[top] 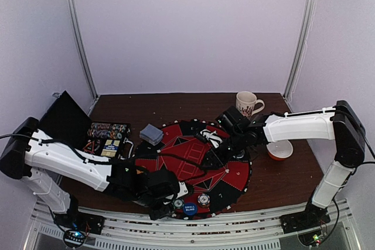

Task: Distribute texas hold em gaming equipment
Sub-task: Place the poker chip in the poker chips pile.

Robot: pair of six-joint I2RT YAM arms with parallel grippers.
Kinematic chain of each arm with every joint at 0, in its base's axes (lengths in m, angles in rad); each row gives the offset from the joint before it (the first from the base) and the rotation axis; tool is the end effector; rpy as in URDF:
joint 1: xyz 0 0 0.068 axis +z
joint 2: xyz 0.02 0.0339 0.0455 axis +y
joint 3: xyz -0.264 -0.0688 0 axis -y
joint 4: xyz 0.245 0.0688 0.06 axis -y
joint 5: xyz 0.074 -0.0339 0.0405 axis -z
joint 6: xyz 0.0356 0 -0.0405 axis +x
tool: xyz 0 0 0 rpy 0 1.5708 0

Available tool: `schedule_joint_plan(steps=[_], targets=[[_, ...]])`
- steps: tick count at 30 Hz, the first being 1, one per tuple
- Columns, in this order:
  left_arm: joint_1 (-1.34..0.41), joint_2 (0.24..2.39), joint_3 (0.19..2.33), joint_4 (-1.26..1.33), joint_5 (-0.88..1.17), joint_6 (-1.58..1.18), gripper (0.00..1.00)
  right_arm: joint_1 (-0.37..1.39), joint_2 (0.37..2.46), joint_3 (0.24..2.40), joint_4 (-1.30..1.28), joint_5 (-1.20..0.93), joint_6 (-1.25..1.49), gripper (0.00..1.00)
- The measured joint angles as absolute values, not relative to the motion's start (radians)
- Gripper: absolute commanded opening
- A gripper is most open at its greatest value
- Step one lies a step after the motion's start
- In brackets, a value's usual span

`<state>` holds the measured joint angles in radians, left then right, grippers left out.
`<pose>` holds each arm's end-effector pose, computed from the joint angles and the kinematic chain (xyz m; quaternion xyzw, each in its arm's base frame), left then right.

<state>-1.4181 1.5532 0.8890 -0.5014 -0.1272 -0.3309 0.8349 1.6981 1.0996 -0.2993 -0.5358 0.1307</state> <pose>0.0483 -0.2843 0.1732 0.4947 0.8433 -0.1141 0.1766 0.2248 0.2753 0.2051 -0.3960 0.8243 0.3691 0.1660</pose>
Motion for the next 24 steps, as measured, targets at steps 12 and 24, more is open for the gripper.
schedule_joint_plan(steps=[12, 24], targets=[[-1.338, 1.711, 1.021, -0.472, -0.127, -0.257, 0.27, 0.835, 1.698, 1.1, -0.302, -0.536, 0.13, 0.38], [-1.335, 1.745, 1.024, -0.485, -0.112, -0.234, 0.48, 0.835, 1.698, 1.099, -0.302, -0.535, 0.13, 0.39]])
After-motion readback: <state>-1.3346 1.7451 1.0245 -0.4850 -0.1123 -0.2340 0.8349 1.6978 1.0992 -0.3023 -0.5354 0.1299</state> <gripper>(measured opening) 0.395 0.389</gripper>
